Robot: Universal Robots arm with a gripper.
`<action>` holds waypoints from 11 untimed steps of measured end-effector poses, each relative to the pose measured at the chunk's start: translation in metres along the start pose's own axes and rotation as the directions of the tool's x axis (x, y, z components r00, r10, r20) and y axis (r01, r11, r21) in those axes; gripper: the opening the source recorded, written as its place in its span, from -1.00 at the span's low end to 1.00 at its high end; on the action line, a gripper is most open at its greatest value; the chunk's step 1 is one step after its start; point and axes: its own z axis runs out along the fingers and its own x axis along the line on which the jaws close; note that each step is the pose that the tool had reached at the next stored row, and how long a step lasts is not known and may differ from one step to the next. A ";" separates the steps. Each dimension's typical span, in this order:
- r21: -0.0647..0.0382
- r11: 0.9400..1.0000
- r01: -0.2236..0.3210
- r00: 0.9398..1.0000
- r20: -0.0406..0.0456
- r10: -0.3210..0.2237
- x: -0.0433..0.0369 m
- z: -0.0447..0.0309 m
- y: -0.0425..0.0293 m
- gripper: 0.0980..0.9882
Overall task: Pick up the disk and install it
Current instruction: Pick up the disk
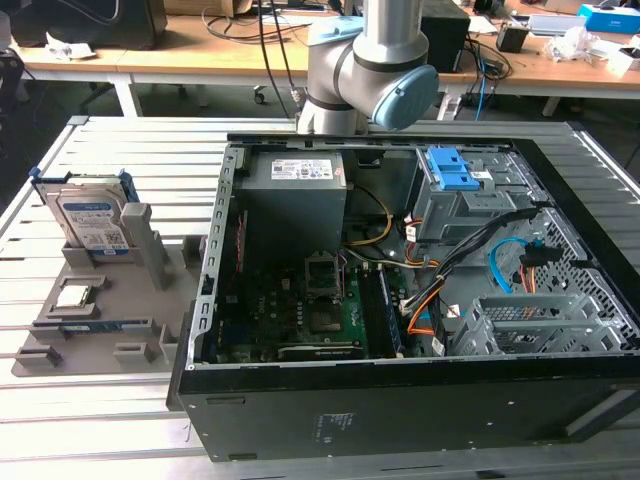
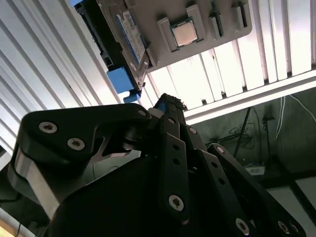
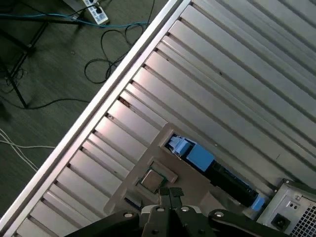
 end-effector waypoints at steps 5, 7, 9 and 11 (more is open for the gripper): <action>-0.003 0.995 0.101 0.995 -0.004 -0.101 0.0000 0.0000 0.0000 -0.98; -0.003 0.992 0.130 0.992 -0.006 -0.130 0.0000 0.0000 0.0000 -0.98; -0.004 0.988 0.157 0.988 -0.007 -0.157 0.0000 0.0000 0.0000 -0.98; -0.005 0.983 0.183 0.983 -0.008 -0.183 0.0000 0.0000 0.0000 -0.98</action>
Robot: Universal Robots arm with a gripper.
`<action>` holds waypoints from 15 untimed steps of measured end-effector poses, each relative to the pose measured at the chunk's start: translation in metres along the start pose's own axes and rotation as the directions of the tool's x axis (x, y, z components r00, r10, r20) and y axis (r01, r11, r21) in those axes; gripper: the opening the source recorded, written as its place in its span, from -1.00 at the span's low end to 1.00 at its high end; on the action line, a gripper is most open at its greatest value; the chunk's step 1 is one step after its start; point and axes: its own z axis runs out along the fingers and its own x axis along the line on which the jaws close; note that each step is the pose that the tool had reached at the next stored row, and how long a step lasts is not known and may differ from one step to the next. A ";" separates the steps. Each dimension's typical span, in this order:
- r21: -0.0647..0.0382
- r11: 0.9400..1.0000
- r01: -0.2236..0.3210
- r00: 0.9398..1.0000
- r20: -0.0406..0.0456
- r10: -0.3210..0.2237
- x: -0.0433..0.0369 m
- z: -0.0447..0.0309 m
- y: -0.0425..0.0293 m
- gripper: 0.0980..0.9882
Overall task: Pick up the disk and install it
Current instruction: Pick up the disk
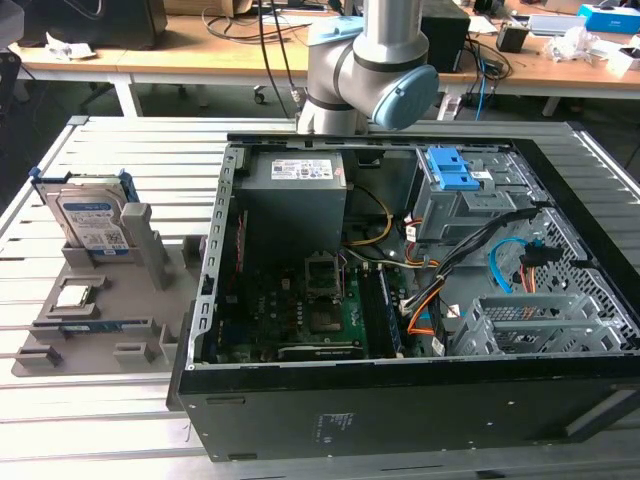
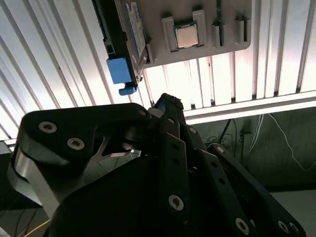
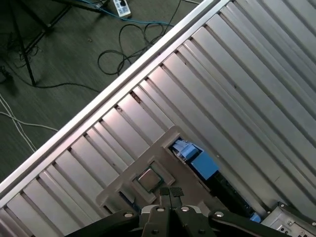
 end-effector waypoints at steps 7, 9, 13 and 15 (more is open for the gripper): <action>-0.003 0.992 0.126 0.992 -0.005 -0.126 0.0000 0.0000 0.0000 -0.98; -0.004 0.989 0.148 0.989 -0.007 -0.148 0.0000 0.0000 0.0000 -0.98; -0.006 0.980 0.199 0.980 -0.009 -0.199 0.0000 0.0000 0.0000 -0.98; -0.007 0.974 0.228 0.974 -0.010 -0.228 0.0000 0.0000 0.0000 -0.98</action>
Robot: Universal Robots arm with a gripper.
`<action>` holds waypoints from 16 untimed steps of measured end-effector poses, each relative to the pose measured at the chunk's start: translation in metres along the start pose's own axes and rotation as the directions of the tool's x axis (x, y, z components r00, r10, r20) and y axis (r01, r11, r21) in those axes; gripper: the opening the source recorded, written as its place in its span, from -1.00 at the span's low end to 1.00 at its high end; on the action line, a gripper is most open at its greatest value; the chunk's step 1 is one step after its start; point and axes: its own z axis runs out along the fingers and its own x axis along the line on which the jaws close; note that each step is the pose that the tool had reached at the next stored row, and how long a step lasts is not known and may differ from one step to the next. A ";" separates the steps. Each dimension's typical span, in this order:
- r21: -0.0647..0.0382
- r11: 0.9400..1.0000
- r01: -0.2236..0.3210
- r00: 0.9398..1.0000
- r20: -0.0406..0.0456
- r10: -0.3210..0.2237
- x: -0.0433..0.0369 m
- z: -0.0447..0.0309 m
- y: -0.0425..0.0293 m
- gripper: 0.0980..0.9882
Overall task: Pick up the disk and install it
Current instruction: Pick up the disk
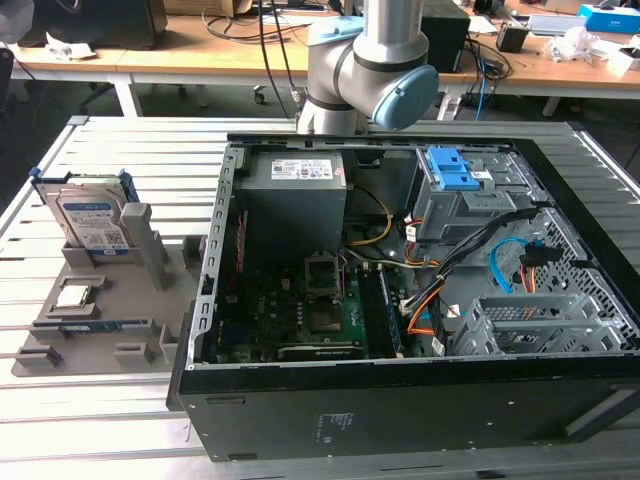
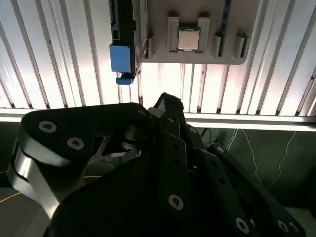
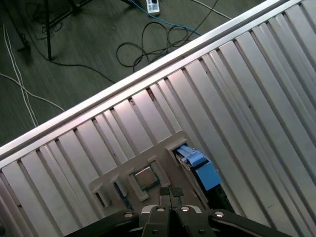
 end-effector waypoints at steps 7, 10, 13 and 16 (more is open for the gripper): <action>-0.002 0.995 0.099 0.995 -0.004 -0.099 0.0000 0.0000 0.0000 -0.98; -0.004 0.990 0.138 0.990 -0.006 -0.138 0.0000 0.0000 0.0000 -0.98; -0.005 0.982 0.190 0.982 -0.008 -0.190 0.0000 0.0000 0.0000 -0.98; -0.007 0.970 0.244 0.970 -0.010 -0.244 0.0000 0.0000 0.0000 -0.98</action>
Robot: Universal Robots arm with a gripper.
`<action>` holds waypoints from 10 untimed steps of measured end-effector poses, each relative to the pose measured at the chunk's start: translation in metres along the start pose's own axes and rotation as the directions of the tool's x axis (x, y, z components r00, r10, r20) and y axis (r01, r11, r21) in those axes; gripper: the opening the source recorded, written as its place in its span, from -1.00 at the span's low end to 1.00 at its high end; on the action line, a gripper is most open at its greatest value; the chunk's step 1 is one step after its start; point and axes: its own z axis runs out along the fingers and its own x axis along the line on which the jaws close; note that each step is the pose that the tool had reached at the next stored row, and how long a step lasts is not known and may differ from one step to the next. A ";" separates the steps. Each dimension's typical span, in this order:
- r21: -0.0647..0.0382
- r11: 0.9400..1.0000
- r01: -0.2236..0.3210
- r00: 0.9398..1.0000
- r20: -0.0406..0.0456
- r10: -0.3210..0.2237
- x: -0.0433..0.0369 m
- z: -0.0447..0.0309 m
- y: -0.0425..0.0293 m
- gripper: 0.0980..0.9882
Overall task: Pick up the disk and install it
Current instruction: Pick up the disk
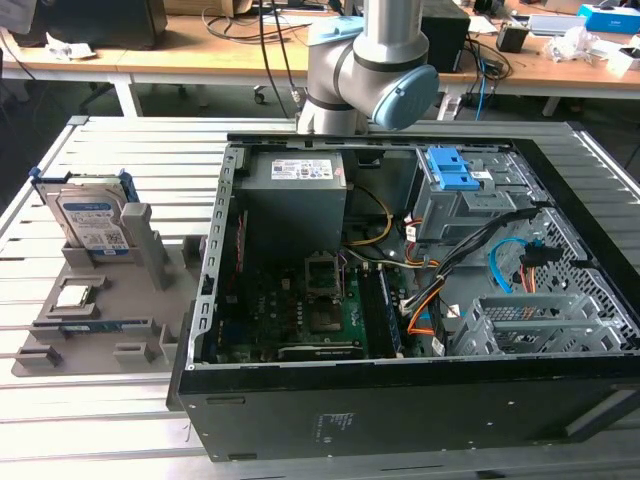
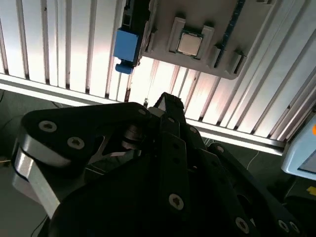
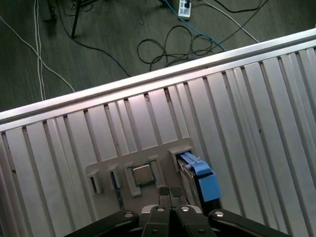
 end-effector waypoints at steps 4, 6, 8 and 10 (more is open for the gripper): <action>-0.002 0.998 0.069 0.998 -0.003 -0.069 0.0000 0.0000 0.0000 -0.98; -0.002 0.995 0.095 0.995 -0.004 -0.095 0.0000 0.0000 0.0000 -0.98; -0.004 0.991 0.134 0.991 -0.006 -0.134 0.0000 0.0000 0.0000 -0.98; -0.004 0.986 0.165 0.986 -0.007 -0.165 0.0000 0.0000 0.0000 -0.98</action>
